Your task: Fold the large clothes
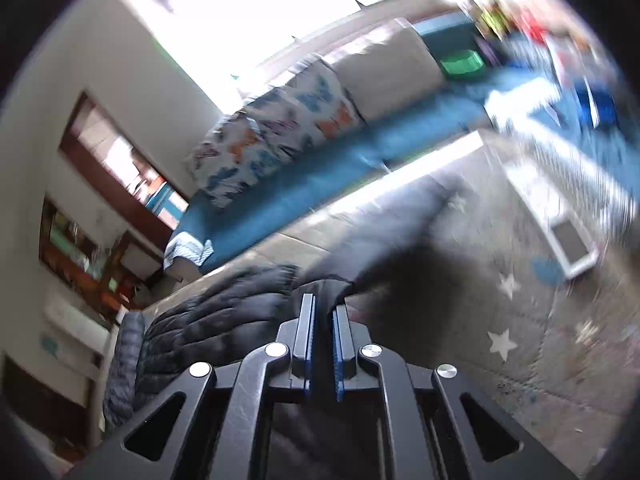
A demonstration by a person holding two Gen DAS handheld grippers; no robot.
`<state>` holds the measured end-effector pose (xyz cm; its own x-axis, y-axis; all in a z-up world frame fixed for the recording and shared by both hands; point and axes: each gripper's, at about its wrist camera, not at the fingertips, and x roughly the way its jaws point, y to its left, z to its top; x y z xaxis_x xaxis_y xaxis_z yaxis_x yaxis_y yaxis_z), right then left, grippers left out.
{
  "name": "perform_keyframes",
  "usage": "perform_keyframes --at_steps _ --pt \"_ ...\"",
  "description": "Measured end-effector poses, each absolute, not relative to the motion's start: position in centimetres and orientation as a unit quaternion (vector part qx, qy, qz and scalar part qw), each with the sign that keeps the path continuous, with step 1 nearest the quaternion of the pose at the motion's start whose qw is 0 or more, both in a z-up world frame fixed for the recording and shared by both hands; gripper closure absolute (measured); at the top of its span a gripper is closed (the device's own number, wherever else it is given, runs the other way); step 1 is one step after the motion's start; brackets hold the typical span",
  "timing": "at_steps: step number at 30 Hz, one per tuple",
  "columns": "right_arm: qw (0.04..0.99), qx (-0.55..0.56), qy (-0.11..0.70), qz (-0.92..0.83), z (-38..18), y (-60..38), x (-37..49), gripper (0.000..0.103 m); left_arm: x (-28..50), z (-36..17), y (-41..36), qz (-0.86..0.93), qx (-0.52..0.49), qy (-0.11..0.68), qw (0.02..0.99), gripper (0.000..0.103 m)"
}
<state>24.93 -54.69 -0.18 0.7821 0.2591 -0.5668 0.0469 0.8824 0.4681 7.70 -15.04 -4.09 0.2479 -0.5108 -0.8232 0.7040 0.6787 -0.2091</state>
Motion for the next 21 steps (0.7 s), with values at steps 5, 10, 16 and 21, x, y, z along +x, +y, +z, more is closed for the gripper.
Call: perform_keyframes --at_steps 5,10,16,21 --pt "0.942 0.153 0.278 0.113 5.6 -47.8 19.9 0.093 6.5 -1.0 -12.3 -0.371 0.095 0.431 0.817 0.039" --pt "0.943 0.053 0.264 0.195 7.3 -37.9 14.9 0.093 5.6 1.5 -7.6 -0.343 0.065 0.392 0.851 0.034" --pt "0.913 -0.064 0.299 0.269 2.2 -25.2 8.6 0.093 5.1 3.0 -3.0 -0.326 0.031 0.369 0.869 0.034" --pt "0.862 -0.110 0.408 0.278 -6.6 -20.0 8.2 0.093 5.0 3.8 -1.9 -0.327 0.016 0.362 0.873 0.031"
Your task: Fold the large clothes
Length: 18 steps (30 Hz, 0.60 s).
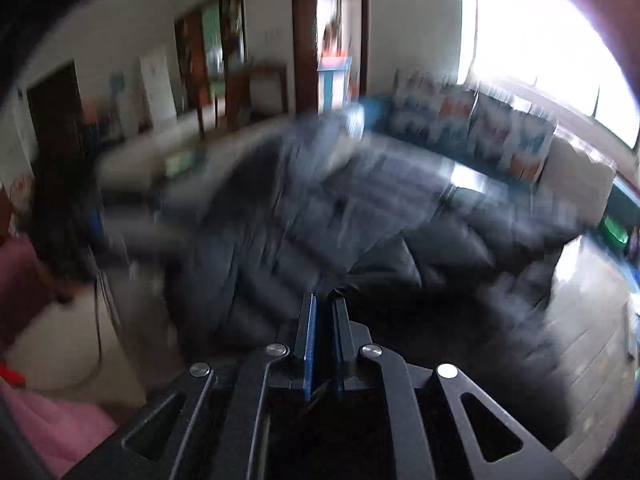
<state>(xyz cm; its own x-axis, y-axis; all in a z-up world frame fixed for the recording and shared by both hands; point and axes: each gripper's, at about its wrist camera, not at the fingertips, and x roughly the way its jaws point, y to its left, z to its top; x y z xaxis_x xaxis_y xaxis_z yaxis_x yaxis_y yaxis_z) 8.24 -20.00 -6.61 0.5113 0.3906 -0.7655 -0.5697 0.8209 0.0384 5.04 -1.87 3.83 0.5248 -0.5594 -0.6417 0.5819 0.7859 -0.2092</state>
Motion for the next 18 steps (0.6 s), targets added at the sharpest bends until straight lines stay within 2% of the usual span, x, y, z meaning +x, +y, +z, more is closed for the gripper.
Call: perform_keyframes --at_steps 2,4,9,10,12,13,14,18 --pt "0.847 -0.102 0.444 0.274 -9.1 -20.1 8.3 0.093 4.8 4.2 -1.7 -0.326 0.013 0.357 0.875 0.022" --pt "0.844 -0.089 0.458 0.264 -10.2 -20.9 8.1 0.093 4.7 4.4 -1.7 -0.325 0.012 0.353 0.877 0.022" --pt "0.848 -0.024 0.452 0.274 -7.2 -24.3 7.4 0.093 5.2 3.9 -1.3 -0.314 0.001 0.362 0.878 0.021" --pt "0.855 -0.017 0.445 0.266 -6.3 -25.2 7.6 0.090 5.4 3.7 -1.0 -0.310 -0.006 0.366 0.877 0.021" --pt "0.862 0.001 0.439 0.254 -5.4 -26.3 8.4 0.076 5.8 3.3 -0.7 -0.305 -0.018 0.371 0.877 0.021" --pt "0.863 0.009 0.440 0.248 -5.5 -26.7 8.6 0.060 6.0 3.2 -0.4 -0.303 -0.026 0.375 0.876 0.021" --pt "0.866 0.020 0.441 0.233 -5.5 -27.4 9.3 0.053 6.0 3.2 -0.2 -0.302 -0.033 0.378 0.875 0.021" --pt "0.863 0.063 0.439 0.243 -5.5 -27.3 11.5 0.053 5.9 3.9 0.5 -0.292 -0.036 0.372 0.880 0.021"
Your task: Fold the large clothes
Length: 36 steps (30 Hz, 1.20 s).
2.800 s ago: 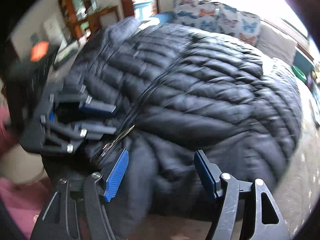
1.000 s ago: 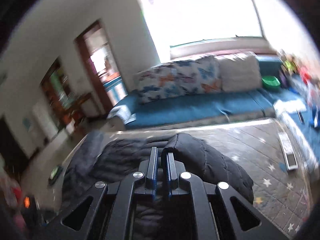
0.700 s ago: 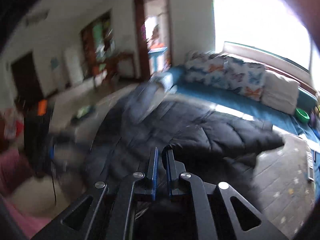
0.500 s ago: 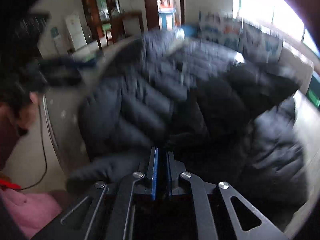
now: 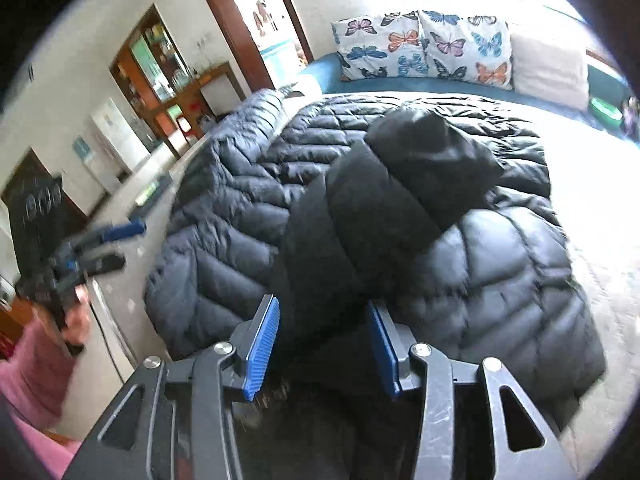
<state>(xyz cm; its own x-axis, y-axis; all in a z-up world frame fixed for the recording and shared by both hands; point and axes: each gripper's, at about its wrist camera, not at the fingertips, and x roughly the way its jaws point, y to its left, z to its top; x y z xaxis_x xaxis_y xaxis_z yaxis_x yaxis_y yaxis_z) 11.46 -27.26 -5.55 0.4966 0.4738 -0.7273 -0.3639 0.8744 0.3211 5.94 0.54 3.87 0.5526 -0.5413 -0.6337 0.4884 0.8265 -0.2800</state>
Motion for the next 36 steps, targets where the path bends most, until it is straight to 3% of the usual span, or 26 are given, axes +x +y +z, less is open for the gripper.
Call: perform_keyframes --at_steps 7,10,18,28,36 --pt "0.864 -0.016 0.374 0.336 -1.6 -20.7 8.3 0.051 4.7 7.3 3.3 -0.268 -0.041 0.333 0.903 0.019" --pt "0.862 -0.028 0.359 0.356 -0.6 -19.8 6.9 0.051 4.0 8.9 4.2 -0.259 -0.046 0.311 0.913 0.005" --pt "0.880 0.032 0.405 0.245 -1.8 -27.8 9.7 0.044 4.5 10.5 1.4 -0.299 -0.031 0.294 0.907 0.004" --pt "0.882 0.069 0.446 0.136 -6.8 -35.2 13.2 0.044 10.2 3.2 -8.5 -0.353 0.006 0.399 0.846 0.006" --pt "0.874 0.081 0.456 0.147 -10.5 -37.3 12.4 0.044 11.2 -3.2 -8.8 -0.322 0.034 0.450 0.832 0.007"
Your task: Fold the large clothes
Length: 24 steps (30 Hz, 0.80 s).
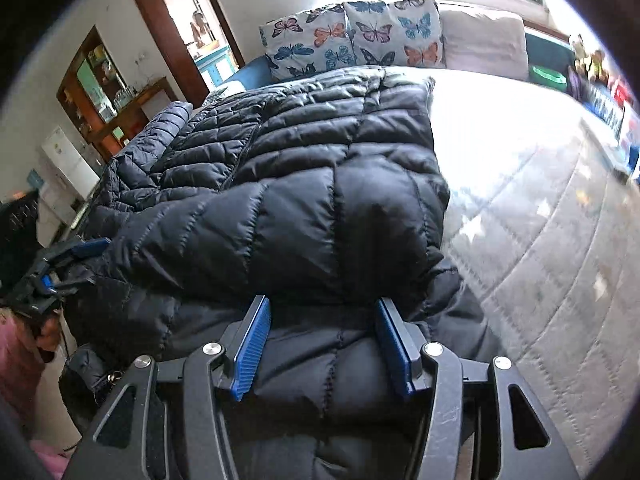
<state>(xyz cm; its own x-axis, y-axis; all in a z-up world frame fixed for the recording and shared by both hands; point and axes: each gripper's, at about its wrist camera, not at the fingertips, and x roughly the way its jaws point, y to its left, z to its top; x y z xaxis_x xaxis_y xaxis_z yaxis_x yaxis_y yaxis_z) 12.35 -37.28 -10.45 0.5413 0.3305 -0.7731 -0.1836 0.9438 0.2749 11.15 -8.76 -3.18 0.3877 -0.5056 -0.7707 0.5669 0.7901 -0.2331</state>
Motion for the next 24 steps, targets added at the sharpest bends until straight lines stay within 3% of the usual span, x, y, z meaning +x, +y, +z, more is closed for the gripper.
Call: perform_keyframes --at_steps 8,15,18,21,24 --pt "0.879 0.047 0.456 0.132 -10.3 -36.6 12.2 0.044 11.3 -3.5 -9.2 -0.314 0.050 0.456 0.831 0.007" --pt "0.892 0.020 0.433 0.130 -4.9 -34.7 13.2 0.044 9.8 2.8 -10.0 -0.354 0.022 0.394 0.848 0.007" --pt "0.890 0.007 0.438 0.123 -5.1 -33.6 15.1 0.041 10.0 2.7 -12.6 -0.379 0.028 0.394 0.837 0.012" --pt "0.876 0.016 0.467 0.116 -7.4 -32.9 16.8 0.041 11.3 0.1 -14.5 -0.381 0.032 0.435 0.815 0.028" --pt "0.870 0.013 0.480 0.113 -9.5 -32.5 17.2 0.038 12.4 -2.9 -14.8 -0.368 0.023 0.475 0.799 0.029"
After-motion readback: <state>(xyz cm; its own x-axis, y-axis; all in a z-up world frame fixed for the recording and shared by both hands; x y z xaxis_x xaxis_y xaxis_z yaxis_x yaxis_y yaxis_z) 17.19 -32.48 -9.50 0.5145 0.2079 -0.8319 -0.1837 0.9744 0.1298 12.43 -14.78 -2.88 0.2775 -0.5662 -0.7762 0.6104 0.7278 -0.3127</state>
